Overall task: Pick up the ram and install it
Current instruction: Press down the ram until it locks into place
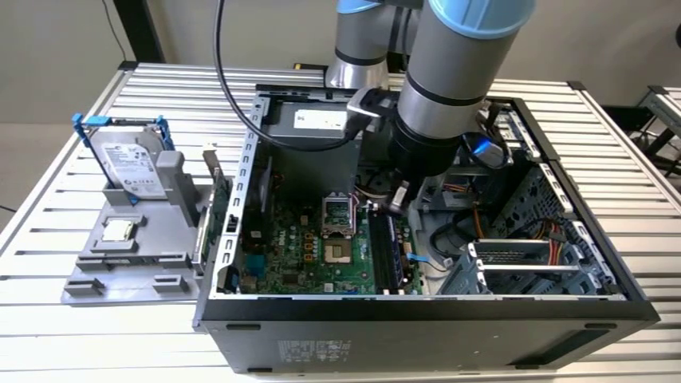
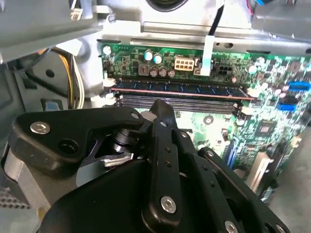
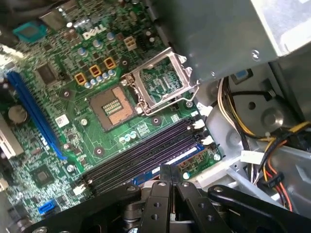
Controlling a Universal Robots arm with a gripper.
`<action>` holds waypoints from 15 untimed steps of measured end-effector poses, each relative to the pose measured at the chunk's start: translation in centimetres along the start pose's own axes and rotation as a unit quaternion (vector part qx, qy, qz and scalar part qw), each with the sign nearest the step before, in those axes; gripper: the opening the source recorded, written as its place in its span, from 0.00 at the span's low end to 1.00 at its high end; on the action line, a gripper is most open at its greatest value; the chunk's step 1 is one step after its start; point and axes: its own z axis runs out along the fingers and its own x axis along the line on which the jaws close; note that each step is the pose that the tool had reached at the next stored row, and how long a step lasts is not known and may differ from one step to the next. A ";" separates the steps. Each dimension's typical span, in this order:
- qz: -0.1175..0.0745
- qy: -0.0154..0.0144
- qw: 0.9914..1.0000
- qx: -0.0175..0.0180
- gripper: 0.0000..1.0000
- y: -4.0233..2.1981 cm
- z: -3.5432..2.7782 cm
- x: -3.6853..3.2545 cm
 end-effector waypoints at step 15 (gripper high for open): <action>-0.136 0.003 0.991 -0.004 0.00 0.00 0.02 0.00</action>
